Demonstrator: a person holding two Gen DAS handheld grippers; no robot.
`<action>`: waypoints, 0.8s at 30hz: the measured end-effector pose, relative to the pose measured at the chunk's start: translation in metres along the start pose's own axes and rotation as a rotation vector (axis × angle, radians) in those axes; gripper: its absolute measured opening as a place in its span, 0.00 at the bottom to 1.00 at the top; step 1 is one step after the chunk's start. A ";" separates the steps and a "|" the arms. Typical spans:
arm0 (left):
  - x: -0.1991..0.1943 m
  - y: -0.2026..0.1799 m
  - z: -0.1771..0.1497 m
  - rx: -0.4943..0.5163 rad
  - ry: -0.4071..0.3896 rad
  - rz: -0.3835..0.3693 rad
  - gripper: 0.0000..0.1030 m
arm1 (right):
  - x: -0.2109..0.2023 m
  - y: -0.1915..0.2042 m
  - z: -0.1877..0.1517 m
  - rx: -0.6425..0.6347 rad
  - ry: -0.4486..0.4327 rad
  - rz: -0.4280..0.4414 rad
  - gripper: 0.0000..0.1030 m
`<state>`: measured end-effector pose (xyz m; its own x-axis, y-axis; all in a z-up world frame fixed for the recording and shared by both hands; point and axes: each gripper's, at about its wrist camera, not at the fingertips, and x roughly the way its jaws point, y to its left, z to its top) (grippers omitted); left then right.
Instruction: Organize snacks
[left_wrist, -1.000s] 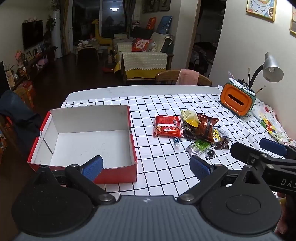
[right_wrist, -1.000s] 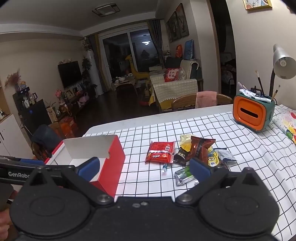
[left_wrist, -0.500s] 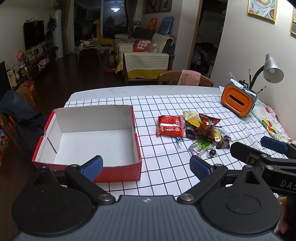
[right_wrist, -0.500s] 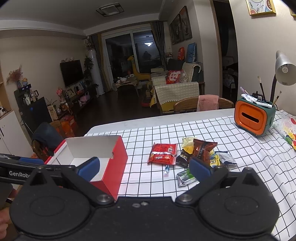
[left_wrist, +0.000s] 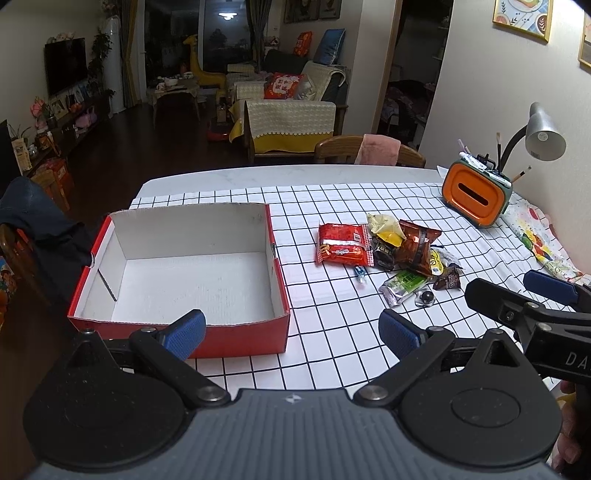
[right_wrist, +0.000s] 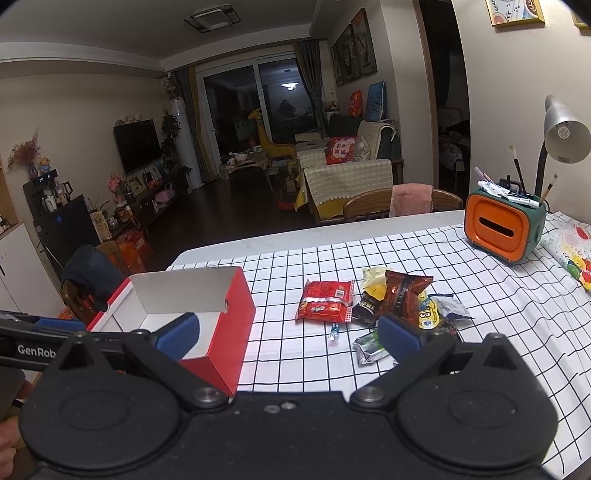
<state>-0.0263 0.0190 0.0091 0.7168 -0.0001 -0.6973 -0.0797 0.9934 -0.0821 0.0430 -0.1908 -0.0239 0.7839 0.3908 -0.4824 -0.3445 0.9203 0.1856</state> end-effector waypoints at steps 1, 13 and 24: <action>-0.001 0.000 0.000 0.002 -0.001 -0.002 0.98 | -0.001 0.001 0.000 -0.002 -0.003 0.004 1.00; -0.006 0.002 -0.002 0.015 -0.007 -0.017 0.98 | -0.007 0.009 -0.002 -0.009 -0.008 0.008 1.00; -0.007 0.003 -0.002 0.015 -0.011 -0.031 0.98 | -0.009 0.011 -0.003 0.001 -0.011 0.002 1.00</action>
<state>-0.0330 0.0221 0.0124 0.7262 -0.0299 -0.6868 -0.0470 0.9946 -0.0930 0.0307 -0.1846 -0.0201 0.7887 0.3932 -0.4726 -0.3458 0.9193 0.1879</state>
